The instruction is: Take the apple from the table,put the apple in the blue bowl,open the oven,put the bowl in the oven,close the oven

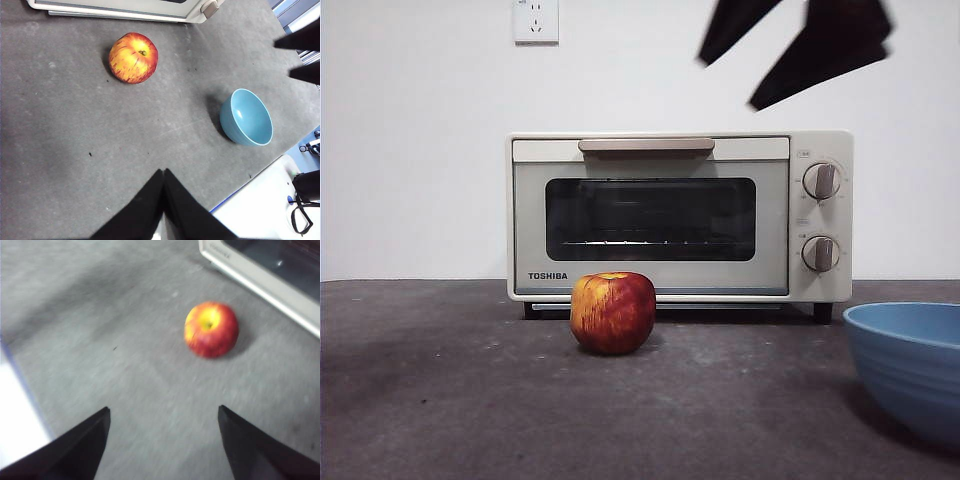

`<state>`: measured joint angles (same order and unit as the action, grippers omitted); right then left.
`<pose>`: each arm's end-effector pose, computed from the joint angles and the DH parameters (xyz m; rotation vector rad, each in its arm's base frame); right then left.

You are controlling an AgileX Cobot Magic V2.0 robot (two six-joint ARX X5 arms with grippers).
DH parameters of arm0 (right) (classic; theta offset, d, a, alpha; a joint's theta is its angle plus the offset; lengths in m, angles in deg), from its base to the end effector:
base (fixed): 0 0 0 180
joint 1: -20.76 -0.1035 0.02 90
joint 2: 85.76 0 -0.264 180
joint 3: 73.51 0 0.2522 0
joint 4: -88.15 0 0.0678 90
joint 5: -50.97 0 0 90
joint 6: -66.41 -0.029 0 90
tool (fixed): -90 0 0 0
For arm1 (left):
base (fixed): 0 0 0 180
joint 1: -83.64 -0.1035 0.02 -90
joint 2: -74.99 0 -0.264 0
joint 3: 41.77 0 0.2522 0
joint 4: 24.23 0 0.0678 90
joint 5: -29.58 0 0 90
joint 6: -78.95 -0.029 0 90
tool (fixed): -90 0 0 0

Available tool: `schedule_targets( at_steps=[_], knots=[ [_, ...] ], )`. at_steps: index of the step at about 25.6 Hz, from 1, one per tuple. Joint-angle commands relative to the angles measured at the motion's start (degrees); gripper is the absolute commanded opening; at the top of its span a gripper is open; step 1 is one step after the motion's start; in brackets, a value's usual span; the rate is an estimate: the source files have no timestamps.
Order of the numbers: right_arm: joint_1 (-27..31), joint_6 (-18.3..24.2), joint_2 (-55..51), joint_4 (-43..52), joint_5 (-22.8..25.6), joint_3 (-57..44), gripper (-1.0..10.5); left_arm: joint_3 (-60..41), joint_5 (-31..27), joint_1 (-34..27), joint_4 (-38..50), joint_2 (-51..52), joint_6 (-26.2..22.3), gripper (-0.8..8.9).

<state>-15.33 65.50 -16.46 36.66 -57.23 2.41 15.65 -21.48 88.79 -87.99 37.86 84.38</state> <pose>0.1925 0.1515 0.3123 -0.1123 0.8090 0.8906 0.1096 -0.0282 0.2882 -0.3118 0.7789 -0.6970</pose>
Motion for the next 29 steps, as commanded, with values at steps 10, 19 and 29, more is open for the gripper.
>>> schedule_targets(
  at_steps=[10,19,29],
  knots=[
    [-1.3,-0.6,23.7,2.7,0.8,15.6,3.5,1.1,0.0,0.1,0.3,-0.3,-0.7,0.07],
    [-1.5,-3.4,35.3,11.0,4.1,18.9,3.6,1.1,0.0,0.1,0.5,-0.3,-0.7,0.07],
    [-2.4,-4.3,42.1,14.0,6.8,18.9,3.8,1.1,0.0,0.1,0.3,-0.3,-0.7,0.07]
  ],
)
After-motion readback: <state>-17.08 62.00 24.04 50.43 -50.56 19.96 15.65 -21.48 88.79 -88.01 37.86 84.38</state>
